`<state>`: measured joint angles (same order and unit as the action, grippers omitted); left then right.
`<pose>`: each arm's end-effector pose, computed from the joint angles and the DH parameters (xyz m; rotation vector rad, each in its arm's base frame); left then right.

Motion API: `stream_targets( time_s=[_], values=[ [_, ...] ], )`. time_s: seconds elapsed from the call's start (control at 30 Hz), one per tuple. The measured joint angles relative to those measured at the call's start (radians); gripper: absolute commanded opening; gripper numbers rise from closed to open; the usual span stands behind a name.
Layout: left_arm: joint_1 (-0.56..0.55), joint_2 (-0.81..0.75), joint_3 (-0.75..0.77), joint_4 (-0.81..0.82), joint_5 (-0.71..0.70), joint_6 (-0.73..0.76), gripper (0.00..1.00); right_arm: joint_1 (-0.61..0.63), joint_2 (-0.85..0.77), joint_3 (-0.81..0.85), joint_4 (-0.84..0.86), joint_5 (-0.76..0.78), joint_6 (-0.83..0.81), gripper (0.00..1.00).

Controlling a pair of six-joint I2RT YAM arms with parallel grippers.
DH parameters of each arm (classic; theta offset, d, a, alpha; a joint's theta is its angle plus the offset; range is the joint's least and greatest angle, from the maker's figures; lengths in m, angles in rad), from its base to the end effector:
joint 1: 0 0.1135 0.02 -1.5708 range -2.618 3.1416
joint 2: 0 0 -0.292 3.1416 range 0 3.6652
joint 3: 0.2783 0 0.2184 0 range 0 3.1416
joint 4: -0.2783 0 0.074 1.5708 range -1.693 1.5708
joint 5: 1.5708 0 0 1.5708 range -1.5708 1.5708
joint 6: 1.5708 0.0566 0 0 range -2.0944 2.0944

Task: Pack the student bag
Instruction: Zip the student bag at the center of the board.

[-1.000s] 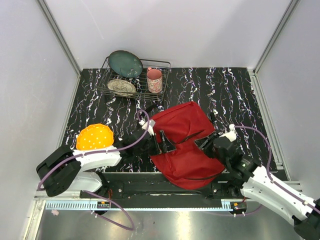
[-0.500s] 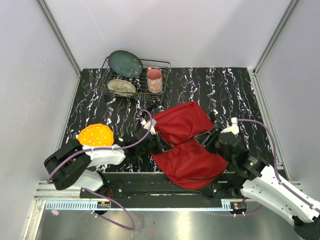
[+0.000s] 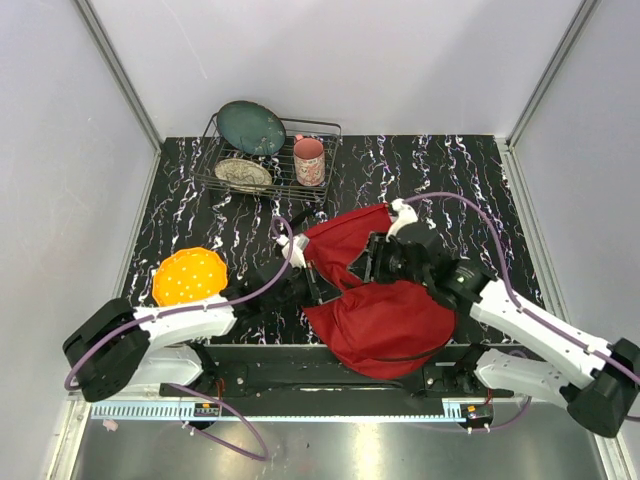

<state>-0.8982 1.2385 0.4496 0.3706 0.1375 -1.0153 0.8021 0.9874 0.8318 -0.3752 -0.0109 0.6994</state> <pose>0.1398 -0.1880 0.2300 -0.0313 2.2609 -1.2893 0.1306 0.1359 0.3178 -0.1218 2.2337 0.8827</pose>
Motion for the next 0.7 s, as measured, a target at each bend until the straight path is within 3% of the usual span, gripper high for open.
stream_targets(
  time_s=[0.3,0.7],
  values=[
    [-0.003,-0.106,0.033,-0.125,-0.021,0.076,0.00,0.043,0.171,0.057,0.009,-0.098,-0.179,0.50],
    [-0.003,-0.116,0.033,-0.150,-0.028,0.085,0.00,0.062,0.209,0.057,0.003,-0.122,-0.244,0.48]
  ],
)
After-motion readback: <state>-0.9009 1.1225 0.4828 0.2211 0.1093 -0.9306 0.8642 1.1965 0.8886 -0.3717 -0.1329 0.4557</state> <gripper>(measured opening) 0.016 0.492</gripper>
